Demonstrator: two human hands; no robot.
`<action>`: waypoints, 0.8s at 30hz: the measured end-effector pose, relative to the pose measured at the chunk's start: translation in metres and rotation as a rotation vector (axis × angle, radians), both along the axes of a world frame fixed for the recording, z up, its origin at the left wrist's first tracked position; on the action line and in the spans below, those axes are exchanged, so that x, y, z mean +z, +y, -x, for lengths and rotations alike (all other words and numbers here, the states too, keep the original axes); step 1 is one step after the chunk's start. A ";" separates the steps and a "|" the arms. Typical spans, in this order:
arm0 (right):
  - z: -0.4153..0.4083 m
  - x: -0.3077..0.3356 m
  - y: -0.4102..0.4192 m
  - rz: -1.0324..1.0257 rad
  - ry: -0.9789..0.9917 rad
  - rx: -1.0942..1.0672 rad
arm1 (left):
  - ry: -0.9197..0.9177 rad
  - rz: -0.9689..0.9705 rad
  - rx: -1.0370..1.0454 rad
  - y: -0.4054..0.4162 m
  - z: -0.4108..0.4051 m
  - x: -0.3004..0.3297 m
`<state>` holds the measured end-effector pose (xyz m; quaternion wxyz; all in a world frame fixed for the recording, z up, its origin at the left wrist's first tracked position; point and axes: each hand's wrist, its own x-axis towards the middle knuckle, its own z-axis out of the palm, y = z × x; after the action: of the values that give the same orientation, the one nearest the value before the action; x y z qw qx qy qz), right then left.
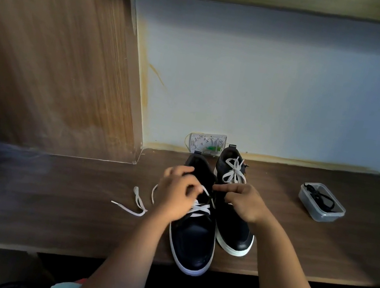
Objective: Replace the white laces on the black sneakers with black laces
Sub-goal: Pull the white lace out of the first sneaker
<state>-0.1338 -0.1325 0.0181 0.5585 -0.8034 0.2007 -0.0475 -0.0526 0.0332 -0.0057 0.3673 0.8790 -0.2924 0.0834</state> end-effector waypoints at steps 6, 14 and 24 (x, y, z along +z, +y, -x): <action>-0.001 0.005 0.005 0.074 -0.007 0.034 | 0.284 0.114 0.585 0.062 -0.022 0.051; -0.001 0.011 0.013 0.178 0.003 0.036 | 0.413 -0.537 0.032 0.041 -0.002 0.023; 0.008 0.016 0.034 0.126 -0.013 0.414 | 0.780 0.167 -0.191 0.041 0.026 0.083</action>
<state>-0.1416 -0.0988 0.0345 0.5062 -0.8606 0.0244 0.0505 -0.0783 0.0746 0.0769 0.5269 0.7807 -0.2037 -0.2673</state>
